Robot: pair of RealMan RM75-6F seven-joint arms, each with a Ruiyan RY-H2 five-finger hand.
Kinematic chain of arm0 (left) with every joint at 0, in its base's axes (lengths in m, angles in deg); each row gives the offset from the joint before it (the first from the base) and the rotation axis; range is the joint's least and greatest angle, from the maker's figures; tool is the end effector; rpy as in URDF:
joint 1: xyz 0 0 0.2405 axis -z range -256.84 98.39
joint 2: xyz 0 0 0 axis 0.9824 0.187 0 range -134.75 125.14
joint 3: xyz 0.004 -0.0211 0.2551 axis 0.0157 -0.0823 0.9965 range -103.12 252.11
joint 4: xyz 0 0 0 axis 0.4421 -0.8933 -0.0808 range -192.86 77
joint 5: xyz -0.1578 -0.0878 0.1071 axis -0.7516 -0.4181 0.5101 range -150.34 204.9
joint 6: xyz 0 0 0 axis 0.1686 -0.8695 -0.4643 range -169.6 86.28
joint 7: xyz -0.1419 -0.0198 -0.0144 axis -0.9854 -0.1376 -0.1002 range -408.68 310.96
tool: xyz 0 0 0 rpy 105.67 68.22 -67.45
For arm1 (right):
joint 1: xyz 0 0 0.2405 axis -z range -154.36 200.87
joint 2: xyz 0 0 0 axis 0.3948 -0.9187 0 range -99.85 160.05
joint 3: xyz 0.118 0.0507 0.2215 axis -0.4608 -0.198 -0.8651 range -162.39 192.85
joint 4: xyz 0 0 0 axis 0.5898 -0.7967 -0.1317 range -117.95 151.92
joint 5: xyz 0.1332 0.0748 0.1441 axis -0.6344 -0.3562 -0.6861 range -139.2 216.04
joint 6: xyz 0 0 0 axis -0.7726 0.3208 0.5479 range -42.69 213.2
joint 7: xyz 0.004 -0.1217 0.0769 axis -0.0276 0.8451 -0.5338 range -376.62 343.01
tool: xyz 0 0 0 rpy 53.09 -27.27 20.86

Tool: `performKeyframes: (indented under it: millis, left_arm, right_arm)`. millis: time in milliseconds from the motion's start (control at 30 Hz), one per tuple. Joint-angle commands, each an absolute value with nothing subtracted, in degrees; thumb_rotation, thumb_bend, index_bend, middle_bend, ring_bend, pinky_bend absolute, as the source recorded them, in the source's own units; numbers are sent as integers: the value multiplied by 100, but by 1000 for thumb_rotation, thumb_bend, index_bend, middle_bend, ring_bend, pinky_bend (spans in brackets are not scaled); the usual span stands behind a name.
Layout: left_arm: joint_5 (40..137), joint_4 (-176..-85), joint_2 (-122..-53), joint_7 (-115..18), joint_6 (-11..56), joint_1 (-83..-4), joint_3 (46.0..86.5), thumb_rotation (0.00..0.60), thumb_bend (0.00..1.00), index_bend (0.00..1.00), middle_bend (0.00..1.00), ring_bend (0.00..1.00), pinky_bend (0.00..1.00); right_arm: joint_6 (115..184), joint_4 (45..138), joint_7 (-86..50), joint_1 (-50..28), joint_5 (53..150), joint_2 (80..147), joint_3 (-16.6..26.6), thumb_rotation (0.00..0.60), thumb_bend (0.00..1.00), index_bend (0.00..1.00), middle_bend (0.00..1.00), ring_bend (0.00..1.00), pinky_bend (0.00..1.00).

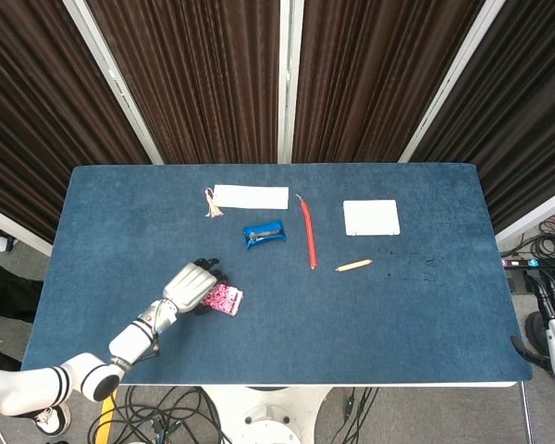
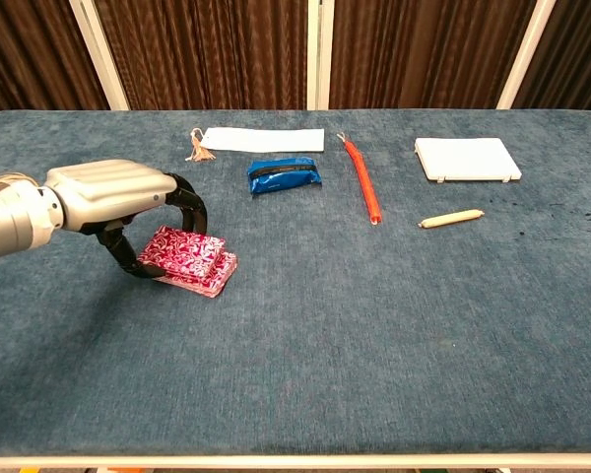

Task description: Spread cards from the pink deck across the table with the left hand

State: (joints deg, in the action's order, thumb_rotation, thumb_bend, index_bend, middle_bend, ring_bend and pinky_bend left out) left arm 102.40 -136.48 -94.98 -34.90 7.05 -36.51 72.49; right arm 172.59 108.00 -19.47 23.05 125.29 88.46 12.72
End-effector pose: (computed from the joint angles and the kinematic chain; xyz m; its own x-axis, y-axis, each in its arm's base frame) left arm -0.1741 0.3169 -0.0501 0.5991 0.3395 0.7251 0.7527 -0.5475 -0.3656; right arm -0.3311 -0.1542 0.1979 0.4667 0.0016 0.8844 -0.8833 0.0508 0.4660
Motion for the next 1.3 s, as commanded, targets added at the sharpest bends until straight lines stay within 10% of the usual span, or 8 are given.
performKeyframes:
  millis: [33,900,1300]
  left_arm:
    - [10263,-13673,-9456,-3547,718,-3660,7241,600,270,372,364,117,226]
    - [9951,-11978,-9412,-5020,584,-4056,7042,600,269,370,364,117,225]
    - [10385,-11703,-9563,-5492,741,-4077,7099,600,208,160,217,98,220]
  right_arm:
    - [17261,10817,-1925,2301,12535,8848,1270,600,101,0,0,0,0]
    - [17315,11065,-1683,2303,12610,8782,1276,600,105,0,0,0,0]
    - [17349,11027,-1830,2330,12640,8769,1296,600,104,0,0,0,0]
